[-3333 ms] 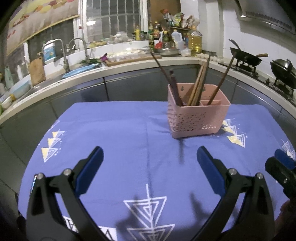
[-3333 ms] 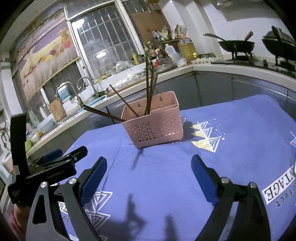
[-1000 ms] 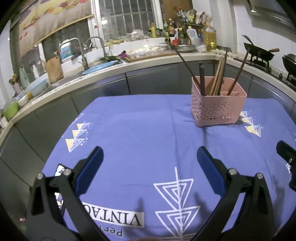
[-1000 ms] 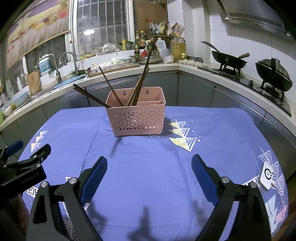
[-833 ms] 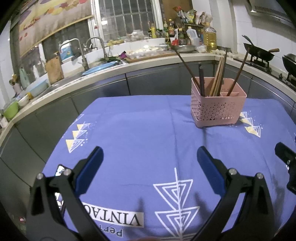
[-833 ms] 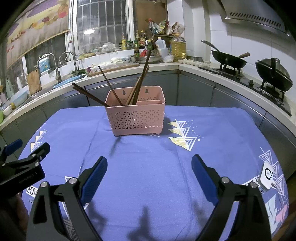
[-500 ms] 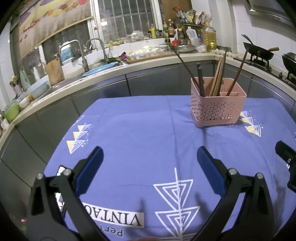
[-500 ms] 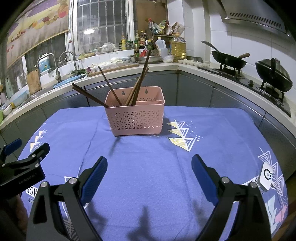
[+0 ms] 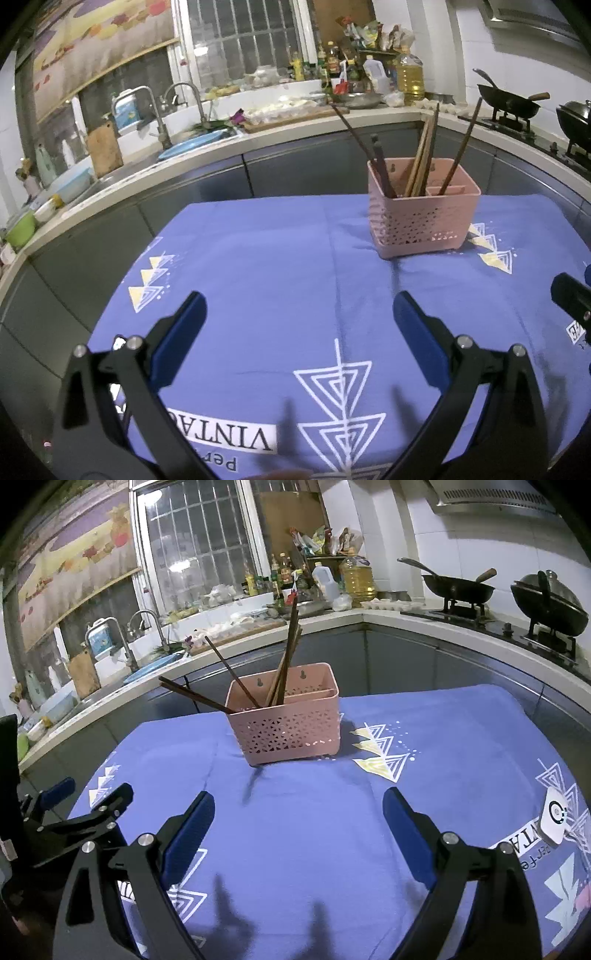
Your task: Organize utensils
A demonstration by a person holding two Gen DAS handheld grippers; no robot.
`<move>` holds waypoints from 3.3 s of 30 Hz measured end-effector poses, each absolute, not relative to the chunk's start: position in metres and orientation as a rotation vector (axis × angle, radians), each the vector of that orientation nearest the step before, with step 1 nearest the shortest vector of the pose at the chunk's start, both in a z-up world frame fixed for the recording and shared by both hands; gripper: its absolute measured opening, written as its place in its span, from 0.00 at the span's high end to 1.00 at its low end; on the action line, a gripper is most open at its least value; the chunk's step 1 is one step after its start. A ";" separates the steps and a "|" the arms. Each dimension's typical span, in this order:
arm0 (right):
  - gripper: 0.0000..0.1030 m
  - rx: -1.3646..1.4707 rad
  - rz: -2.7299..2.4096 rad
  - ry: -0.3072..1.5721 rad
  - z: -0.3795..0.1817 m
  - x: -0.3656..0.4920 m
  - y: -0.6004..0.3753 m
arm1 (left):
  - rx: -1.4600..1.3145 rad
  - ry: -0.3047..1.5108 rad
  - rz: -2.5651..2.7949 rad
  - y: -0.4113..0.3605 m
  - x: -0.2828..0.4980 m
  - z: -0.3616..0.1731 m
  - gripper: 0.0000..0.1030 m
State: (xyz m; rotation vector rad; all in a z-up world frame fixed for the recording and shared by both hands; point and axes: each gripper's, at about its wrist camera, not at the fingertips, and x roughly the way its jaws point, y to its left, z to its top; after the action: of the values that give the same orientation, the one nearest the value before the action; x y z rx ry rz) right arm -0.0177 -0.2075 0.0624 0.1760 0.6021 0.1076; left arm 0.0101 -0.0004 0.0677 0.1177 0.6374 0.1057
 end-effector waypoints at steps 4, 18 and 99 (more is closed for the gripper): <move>0.12 0.180 0.121 0.601 0.061 -0.019 -0.203 | 0.118 0.649 0.093 -0.002 0.010 0.065 0.06; 0.04 0.165 0.151 0.539 0.059 -0.020 -0.195 | 0.089 0.675 0.075 0.004 0.015 0.059 0.06; 0.04 0.277 0.150 0.476 0.079 -0.032 -0.212 | 0.111 0.575 0.054 -0.031 0.015 0.093 0.06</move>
State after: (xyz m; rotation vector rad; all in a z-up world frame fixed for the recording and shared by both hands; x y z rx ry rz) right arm -0.0316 -0.2119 0.0786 0.2766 0.4756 0.1497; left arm 0.0150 -0.0308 0.0930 0.1111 0.5752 0.0539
